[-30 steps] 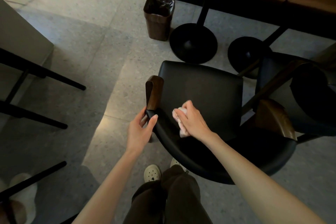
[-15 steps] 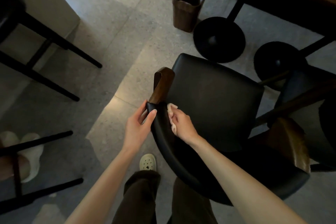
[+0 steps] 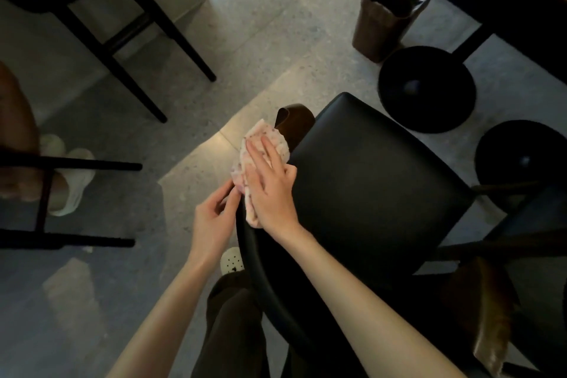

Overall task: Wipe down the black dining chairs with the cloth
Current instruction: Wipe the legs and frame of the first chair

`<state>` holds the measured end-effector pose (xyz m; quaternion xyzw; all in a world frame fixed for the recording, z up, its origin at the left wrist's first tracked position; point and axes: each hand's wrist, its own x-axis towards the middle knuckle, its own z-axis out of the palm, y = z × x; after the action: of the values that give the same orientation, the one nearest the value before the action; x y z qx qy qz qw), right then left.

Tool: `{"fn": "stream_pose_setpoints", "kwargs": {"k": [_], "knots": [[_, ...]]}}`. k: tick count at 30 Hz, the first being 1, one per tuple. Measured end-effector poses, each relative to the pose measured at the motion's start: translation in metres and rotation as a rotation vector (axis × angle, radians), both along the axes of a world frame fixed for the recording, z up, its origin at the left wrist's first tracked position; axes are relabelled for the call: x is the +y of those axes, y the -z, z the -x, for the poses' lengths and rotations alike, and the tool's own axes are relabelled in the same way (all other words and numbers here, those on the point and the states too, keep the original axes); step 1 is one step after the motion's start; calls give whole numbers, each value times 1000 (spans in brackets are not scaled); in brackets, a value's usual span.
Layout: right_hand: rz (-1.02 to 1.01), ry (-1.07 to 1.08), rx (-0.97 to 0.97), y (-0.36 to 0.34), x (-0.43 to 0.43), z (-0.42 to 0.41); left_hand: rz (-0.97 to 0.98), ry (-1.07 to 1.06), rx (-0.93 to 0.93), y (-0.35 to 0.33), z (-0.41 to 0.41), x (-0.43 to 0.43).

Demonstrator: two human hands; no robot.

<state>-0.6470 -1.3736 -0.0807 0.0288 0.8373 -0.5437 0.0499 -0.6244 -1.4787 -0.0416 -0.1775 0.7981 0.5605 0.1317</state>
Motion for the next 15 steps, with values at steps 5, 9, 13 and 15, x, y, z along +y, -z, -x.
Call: {"fn": "stream_pose_setpoints", "kwargs": {"k": [5, 9, 13, 15], "knots": [[-26, 44, 127, 15, 0, -7, -4, -42, 20, 5, -5, 4], [-47, 15, 115, 21, 14, -25, -37, -81, 2, 9, -10, 8], [-85, -25, 11, 39, 31, -44, -38, -102, 14, 8, -11, 12], [-108, -7, -64, 42, 32, -42, -36, -96, 26, 8, -11, 13]]}}
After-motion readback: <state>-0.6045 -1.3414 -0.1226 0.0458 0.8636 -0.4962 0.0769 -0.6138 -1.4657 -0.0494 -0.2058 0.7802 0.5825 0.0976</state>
